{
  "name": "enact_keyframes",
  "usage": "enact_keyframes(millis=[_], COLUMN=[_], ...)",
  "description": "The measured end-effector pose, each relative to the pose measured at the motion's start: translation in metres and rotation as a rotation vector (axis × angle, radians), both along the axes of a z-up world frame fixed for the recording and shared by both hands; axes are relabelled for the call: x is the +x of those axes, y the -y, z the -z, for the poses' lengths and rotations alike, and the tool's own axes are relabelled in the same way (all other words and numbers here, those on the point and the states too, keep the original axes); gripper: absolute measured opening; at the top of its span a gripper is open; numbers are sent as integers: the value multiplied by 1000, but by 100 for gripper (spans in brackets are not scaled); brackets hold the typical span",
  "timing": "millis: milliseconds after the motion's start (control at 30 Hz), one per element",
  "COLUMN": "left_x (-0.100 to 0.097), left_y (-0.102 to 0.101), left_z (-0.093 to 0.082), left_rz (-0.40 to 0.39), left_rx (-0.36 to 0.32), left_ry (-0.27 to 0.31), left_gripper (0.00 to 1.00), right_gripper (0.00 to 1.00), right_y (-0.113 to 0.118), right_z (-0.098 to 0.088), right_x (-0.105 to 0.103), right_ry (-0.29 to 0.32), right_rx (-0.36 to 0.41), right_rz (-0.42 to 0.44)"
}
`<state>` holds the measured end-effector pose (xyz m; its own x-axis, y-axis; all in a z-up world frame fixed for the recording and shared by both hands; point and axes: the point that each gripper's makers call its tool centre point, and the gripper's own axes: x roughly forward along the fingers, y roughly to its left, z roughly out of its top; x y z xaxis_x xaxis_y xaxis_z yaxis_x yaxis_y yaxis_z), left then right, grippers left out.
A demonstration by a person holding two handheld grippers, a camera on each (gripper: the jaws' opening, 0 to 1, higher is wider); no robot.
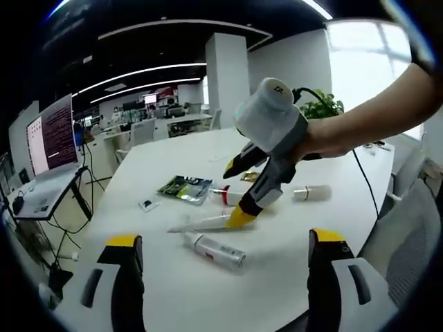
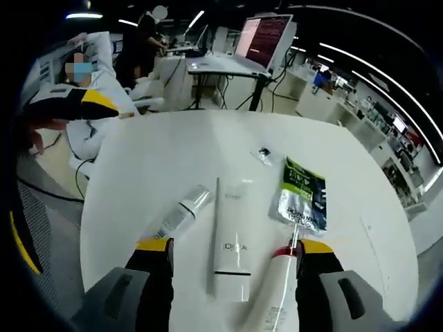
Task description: Arrange the skincare products in the storage area until every visible bottle or jar stands upright without overlapping.
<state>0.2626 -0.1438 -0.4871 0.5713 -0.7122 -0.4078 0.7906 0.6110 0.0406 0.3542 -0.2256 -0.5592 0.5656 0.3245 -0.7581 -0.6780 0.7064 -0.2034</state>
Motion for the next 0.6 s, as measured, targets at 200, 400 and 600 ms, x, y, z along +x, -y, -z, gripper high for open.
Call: enact_keyframes(millis=[200,400,600], left_x=[1,3,4], left_y=[-1,-3,-4], left_z=[-1,-1,-1], left_rz=[-10,-23,-30], left_rx=[-9,-9,-13], left_ry=[-1,0,-5], left_gripper=[94,93,93], right_gripper=[71,67,64], right_y=[-1,-7,-13], right_z=[11,25,33], right_x=[8,17,26], right_ry=[-10,-44,-62], right_rx=[-12,-21,-35], right_rz=[-9,-23,-34])
